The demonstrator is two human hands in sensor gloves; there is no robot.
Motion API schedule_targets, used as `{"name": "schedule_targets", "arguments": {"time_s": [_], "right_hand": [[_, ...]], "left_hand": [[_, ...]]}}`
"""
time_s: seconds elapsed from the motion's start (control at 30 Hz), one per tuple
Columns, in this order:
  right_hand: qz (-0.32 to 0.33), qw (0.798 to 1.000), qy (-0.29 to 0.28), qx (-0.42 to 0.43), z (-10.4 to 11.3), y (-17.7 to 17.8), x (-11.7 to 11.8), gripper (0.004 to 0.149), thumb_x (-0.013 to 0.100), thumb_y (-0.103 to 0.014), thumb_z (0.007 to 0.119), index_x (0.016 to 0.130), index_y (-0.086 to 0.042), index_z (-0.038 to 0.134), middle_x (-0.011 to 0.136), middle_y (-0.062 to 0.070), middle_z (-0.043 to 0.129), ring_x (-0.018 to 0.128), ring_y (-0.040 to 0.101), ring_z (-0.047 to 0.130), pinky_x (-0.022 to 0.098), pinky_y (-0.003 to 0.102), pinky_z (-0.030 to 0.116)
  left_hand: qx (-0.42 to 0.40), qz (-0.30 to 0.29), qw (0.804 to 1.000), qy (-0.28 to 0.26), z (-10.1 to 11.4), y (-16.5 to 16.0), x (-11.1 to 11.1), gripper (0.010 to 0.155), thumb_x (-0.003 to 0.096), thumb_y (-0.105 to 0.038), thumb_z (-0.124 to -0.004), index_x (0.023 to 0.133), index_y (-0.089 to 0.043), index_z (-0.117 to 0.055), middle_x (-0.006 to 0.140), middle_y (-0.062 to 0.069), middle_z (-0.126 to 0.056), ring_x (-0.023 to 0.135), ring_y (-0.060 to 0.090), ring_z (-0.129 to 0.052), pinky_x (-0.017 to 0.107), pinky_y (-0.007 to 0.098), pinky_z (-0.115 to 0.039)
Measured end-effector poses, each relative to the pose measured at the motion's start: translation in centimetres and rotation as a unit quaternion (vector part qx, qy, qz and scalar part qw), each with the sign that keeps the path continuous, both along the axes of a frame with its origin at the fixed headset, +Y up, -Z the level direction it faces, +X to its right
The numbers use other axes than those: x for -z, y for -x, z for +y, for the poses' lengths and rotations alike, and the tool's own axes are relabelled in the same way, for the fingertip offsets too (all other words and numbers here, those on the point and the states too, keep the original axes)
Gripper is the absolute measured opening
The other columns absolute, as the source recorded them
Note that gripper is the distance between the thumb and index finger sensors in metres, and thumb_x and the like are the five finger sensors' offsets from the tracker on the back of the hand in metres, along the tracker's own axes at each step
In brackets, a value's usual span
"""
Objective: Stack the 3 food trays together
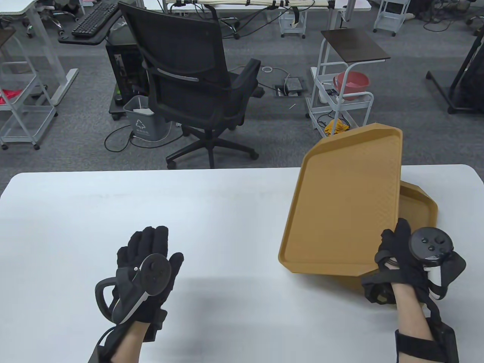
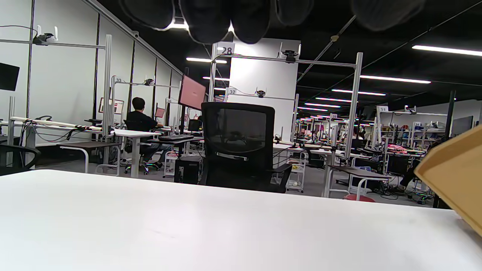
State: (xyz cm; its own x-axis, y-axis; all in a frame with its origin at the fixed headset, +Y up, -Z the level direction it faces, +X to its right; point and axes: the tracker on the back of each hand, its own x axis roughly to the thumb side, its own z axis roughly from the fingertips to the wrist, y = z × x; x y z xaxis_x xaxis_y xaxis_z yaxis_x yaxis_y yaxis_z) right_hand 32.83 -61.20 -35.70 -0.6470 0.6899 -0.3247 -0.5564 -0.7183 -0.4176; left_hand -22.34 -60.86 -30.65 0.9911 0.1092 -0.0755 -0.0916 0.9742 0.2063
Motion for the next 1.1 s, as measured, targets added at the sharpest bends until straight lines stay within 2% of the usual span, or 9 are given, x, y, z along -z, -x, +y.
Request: {"name": "schedule_targets", "arguments": {"time_s": [0.23,0.43,0.7,0.87,0.97,1.1], "right_hand": [[-0.052,0.998,0.037,0.017,-0.2,-3.6,0.4,0.057,0.057,-0.028,0.069,0.106,-0.006,0.051,0.068,0.019,0.091,0.033,0.022,0.105,0.023,0.027,0.091],[-0.074,0.993,0.079,0.046,-1.6,-5.7,0.9,0.057,0.058,-0.028,0.068,0.107,-0.006,0.049,0.069,0.019,0.090,0.035,0.022,0.105,0.025,0.028,0.090],[-0.101,0.981,0.164,-0.024,-3.7,-7.8,1.2,0.058,0.058,-0.029,0.067,0.109,-0.010,0.047,0.076,0.015,0.090,0.041,0.020,0.102,0.032,0.029,0.087],[-0.136,0.952,0.245,-0.121,-5.9,-8.4,1.6,0.058,0.059,-0.031,0.065,0.111,-0.017,0.044,0.085,0.012,0.085,0.052,0.021,0.097,0.043,0.032,0.083],[-0.147,0.938,0.274,-0.154,-8.3,-9.1,1.6,0.058,0.058,-0.032,0.065,0.111,-0.021,0.045,0.087,0.010,0.083,0.056,0.020,0.095,0.047,0.032,0.082],[-0.160,0.939,0.274,-0.132,-11.0,-9.7,1.3,0.057,0.058,-0.032,0.066,0.111,-0.024,0.047,0.088,0.009,0.082,0.059,0.020,0.093,0.050,0.033,0.080]], "left_hand": [[0.002,-0.003,1.000,0.011,-0.3,-0.1,0.2,0.073,0.0514,-0.066,-0.060,0.115,-0.037,-0.038,0.124,-0.002,-0.046,0.117,0.033,-0.056,0.083,0.060,-0.050],[0.002,0.000,1.000,0.016,-0.3,0.0,0.2,0.073,0.0514,-0.066,-0.060,0.115,-0.036,-0.039,0.123,-0.002,-0.047,0.117,0.033,-0.057,0.083,0.060,-0.051],[0.007,0.000,1.000,0.029,-0.6,-0.2,0.5,0.073,0.0513,-0.066,-0.060,0.115,-0.037,-0.039,0.123,-0.002,-0.048,0.117,0.033,-0.058,0.082,0.060,-0.052],[0.010,-0.002,0.999,0.035,-0.7,-0.4,0.5,0.073,0.0513,-0.066,-0.060,0.115,-0.037,-0.039,0.123,-0.002,-0.049,0.116,0.032,-0.058,0.082,0.059,-0.053],[0.011,-0.002,0.999,0.036,-0.7,-0.4,0.5,0.073,0.0514,-0.066,-0.060,0.115,-0.037,-0.039,0.123,-0.002,-0.049,0.116,0.033,-0.059,0.082,0.059,-0.053],[0.011,0.001,0.999,0.041,-0.8,-0.2,0.7,0.073,0.0513,-0.066,-0.060,0.115,-0.036,-0.039,0.123,-0.002,-0.050,0.116,0.032,-0.059,0.082,0.059,-0.054]]}}
